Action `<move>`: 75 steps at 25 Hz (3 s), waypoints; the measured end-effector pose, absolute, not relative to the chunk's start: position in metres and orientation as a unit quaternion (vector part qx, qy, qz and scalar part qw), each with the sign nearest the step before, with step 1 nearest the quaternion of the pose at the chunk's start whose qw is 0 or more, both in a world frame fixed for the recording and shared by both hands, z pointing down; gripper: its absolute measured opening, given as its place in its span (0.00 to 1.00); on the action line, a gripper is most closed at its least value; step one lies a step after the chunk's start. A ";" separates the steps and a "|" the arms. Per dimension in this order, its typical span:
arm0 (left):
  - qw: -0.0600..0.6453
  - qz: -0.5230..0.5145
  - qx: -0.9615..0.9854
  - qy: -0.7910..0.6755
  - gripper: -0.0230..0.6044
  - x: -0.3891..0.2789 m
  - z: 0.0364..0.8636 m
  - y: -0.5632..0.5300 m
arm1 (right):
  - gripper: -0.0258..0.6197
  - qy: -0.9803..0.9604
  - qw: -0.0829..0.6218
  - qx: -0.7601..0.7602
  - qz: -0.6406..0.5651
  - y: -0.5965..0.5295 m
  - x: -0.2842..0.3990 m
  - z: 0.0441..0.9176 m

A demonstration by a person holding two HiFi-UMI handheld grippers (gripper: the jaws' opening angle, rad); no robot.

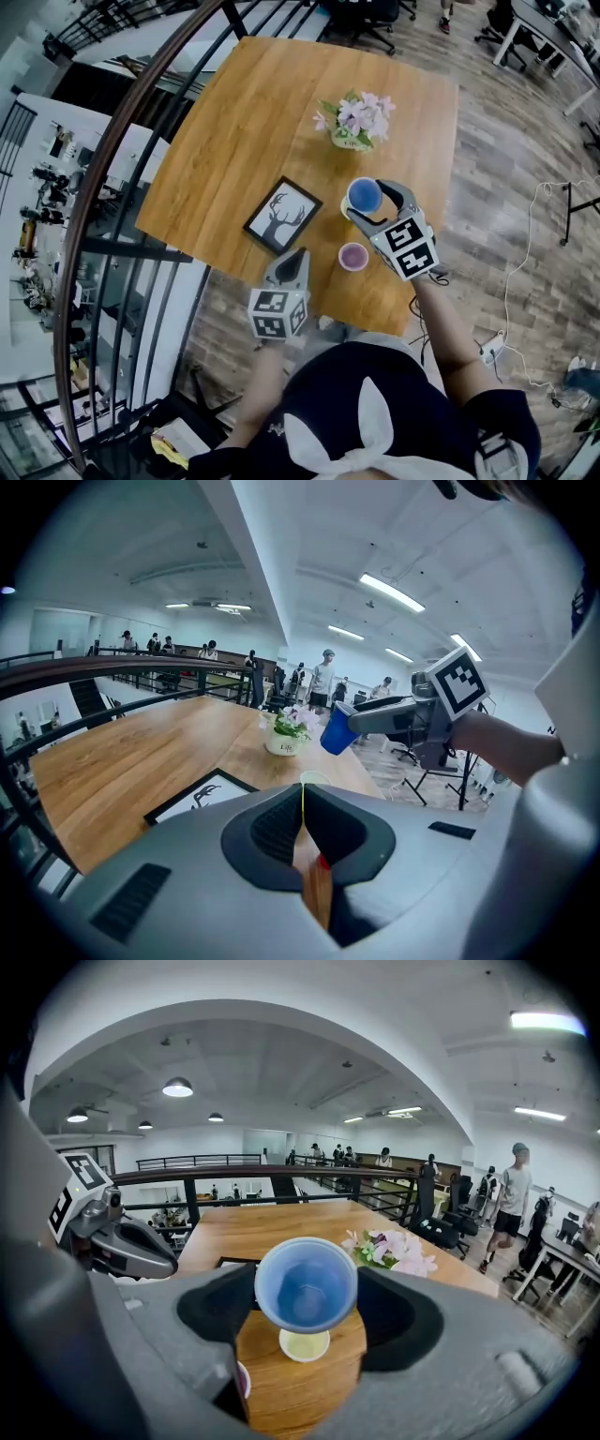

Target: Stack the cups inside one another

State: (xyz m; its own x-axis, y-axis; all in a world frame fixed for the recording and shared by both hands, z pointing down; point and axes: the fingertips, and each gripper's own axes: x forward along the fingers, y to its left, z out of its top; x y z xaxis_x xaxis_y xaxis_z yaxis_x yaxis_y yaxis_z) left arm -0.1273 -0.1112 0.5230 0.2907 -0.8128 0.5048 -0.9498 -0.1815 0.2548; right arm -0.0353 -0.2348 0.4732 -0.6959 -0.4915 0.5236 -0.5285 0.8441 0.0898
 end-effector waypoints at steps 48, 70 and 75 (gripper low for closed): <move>0.313 0.143 0.722 -0.600 0.07 -0.141 0.561 -0.111 | 0.58 -0.903 0.349 0.226 0.109 -0.258 -0.042 0.590; 0.286 0.134 0.740 -0.594 0.07 -0.133 0.543 -0.096 | 0.58 -0.928 0.278 0.225 0.107 -0.195 -0.030 0.531; 0.288 0.134 0.739 -0.594 0.07 -0.134 0.542 -0.086 | 0.58 -0.928 0.289 0.208 0.114 -0.167 -0.031 0.539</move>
